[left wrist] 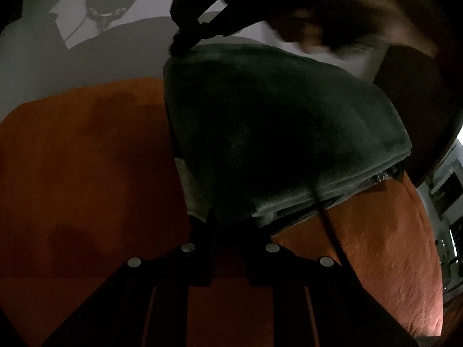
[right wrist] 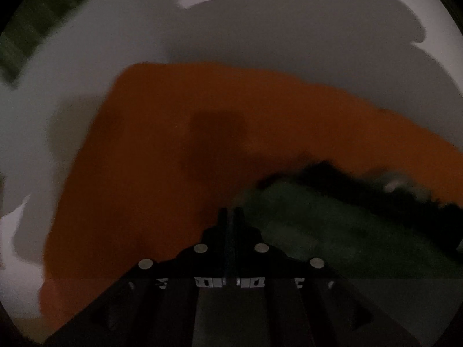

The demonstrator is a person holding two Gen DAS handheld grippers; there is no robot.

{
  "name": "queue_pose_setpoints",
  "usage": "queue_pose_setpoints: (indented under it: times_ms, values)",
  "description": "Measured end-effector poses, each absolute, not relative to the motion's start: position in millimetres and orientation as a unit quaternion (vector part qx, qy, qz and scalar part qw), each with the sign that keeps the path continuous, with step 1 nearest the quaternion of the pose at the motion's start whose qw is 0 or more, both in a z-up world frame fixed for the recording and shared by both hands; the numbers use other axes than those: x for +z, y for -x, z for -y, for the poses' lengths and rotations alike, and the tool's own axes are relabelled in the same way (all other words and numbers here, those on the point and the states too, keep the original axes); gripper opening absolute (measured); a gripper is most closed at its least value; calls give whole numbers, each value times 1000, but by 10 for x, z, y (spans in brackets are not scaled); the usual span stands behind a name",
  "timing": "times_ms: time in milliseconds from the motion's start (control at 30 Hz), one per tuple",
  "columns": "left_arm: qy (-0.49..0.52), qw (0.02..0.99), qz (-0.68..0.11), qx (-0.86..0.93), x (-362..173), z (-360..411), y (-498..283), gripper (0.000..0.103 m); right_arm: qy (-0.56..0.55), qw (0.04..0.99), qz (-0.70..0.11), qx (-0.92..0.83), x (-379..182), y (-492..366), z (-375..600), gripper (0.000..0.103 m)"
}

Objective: Fold clothes
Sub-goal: 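Lower the grey garment onto the black shirt and open both grippers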

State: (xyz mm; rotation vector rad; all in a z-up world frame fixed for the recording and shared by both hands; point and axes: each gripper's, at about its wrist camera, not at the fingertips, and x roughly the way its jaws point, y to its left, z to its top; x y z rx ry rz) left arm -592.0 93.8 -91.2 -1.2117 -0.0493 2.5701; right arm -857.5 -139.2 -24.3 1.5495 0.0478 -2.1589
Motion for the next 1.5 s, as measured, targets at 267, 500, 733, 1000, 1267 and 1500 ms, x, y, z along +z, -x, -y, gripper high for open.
queue_pose_setpoints:
  times_ms: [267,500,733,1000,1267,1500]
  values:
    - [449,150,29,880,-793,-887,5962,16,-525,267,67,-805,522,7848,442,6]
    - [444,139,88,881,-90,-366,6343,47,-505,104,91,-852,367,6709,-1275,6]
    - [454,128,111,875,206,-997,7515,48,-488,90,133,-858,249,7179,-1740,6]
    - [532,39,77,842,-438,-1822,8623,47,-515,42,93,-851,-122,7836,-1881,4]
    - [515,49,140,844,18,-1493,7985,45,-485,79,99,-865,372,6987,-2002,7]
    - [574,82,50,813,9,-1934,6730,58,-534,68,100,-837,437,6120,-1372,7]
